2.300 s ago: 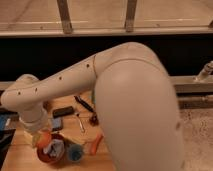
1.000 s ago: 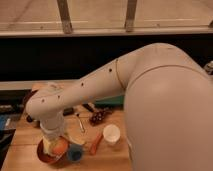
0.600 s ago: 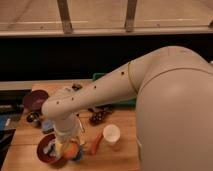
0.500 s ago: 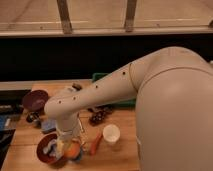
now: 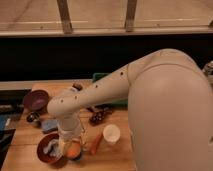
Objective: Place apple in plastic cup
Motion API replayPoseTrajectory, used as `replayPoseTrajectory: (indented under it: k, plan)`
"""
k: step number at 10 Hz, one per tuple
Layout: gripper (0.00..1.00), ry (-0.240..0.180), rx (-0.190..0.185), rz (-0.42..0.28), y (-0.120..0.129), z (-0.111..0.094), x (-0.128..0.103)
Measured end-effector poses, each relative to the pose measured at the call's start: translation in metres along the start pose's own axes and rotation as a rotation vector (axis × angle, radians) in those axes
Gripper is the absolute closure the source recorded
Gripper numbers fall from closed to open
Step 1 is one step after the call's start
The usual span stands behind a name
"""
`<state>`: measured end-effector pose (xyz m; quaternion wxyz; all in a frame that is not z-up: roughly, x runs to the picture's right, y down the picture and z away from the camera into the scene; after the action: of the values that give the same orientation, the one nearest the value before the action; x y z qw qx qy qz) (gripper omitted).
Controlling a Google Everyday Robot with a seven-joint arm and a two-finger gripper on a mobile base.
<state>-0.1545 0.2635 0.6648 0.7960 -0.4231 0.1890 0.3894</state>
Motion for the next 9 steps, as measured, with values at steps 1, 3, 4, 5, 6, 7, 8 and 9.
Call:
replayPoseTrajectory:
  k: [1, 3, 4, 5, 6, 7, 8, 9]
  plan:
    - [0.57, 0.002, 0.001, -0.002, 0.0012, 0.0000, 0.0007]
    - [0.34, 0.005, 0.006, 0.002, 0.0033, -0.0013, 0.0026]
    - [0.26, 0.006, 0.008, 0.002, 0.0037, -0.0018, 0.0028]
    - [0.21, 0.007, 0.011, 0.001, 0.0042, -0.0026, 0.0028]
    - [0.20, 0.007, 0.015, -0.003, 0.0058, -0.0035, 0.0020]
    - [0.20, 0.007, 0.017, -0.006, 0.0068, -0.0043, 0.0012]
    - [0.20, 0.005, 0.020, -0.009, 0.0074, -0.0055, 0.0001]
    - [0.20, 0.005, 0.021, -0.011, 0.0078, -0.0057, -0.0006]
